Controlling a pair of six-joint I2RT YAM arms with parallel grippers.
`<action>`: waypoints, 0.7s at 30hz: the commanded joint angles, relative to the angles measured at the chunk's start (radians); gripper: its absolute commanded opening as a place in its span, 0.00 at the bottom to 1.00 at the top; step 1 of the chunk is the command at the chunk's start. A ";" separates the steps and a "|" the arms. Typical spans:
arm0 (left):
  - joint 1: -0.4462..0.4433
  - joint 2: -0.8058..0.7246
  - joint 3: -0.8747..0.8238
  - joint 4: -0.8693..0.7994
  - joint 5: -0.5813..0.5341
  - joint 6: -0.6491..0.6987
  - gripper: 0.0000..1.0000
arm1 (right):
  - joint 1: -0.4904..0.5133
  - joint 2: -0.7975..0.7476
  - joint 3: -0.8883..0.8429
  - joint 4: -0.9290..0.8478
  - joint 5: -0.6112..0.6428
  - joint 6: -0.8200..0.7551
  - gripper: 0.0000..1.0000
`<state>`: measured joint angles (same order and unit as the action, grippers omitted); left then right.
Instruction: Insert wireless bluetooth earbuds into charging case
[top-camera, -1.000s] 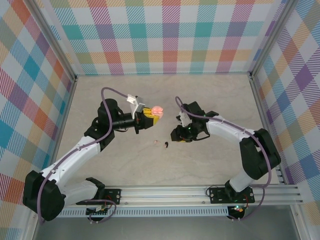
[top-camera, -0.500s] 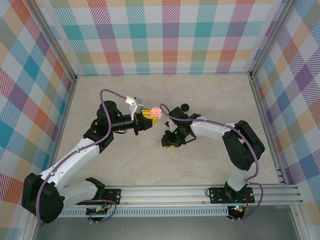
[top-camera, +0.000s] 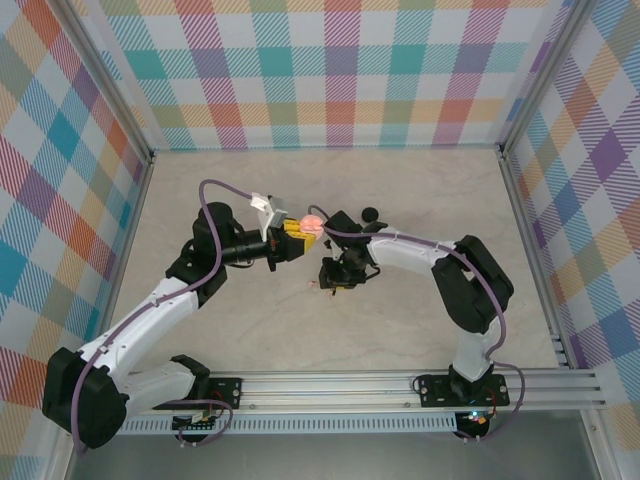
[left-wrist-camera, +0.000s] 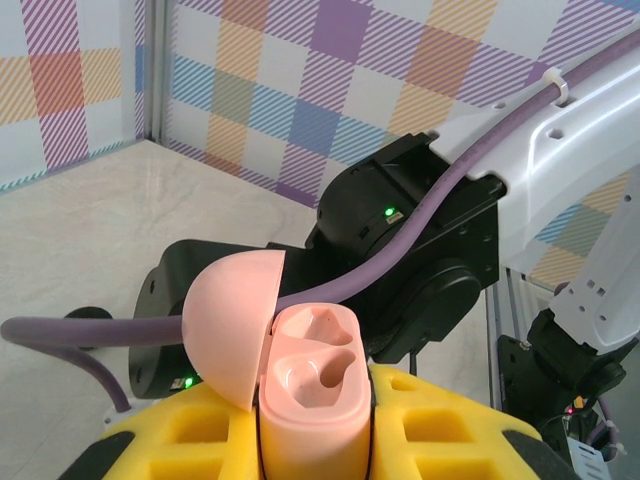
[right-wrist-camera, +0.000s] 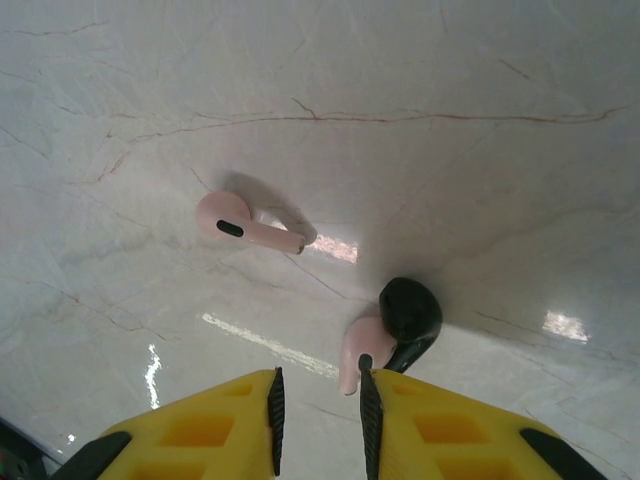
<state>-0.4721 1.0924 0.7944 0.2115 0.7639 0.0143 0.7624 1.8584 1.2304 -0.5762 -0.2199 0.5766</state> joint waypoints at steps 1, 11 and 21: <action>0.013 -0.023 -0.013 0.008 -0.006 -0.007 0.18 | 0.017 0.026 0.029 -0.044 0.016 0.002 0.30; 0.014 -0.035 -0.021 0.008 -0.011 -0.006 0.18 | 0.038 0.061 0.065 -0.080 0.062 0.003 0.30; 0.016 -0.050 -0.026 0.002 -0.013 -0.002 0.18 | 0.064 0.057 0.104 -0.102 0.060 -0.008 0.29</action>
<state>-0.4721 1.0676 0.7876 0.2100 0.7567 0.0147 0.8120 1.9205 1.3037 -0.6498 -0.1604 0.5762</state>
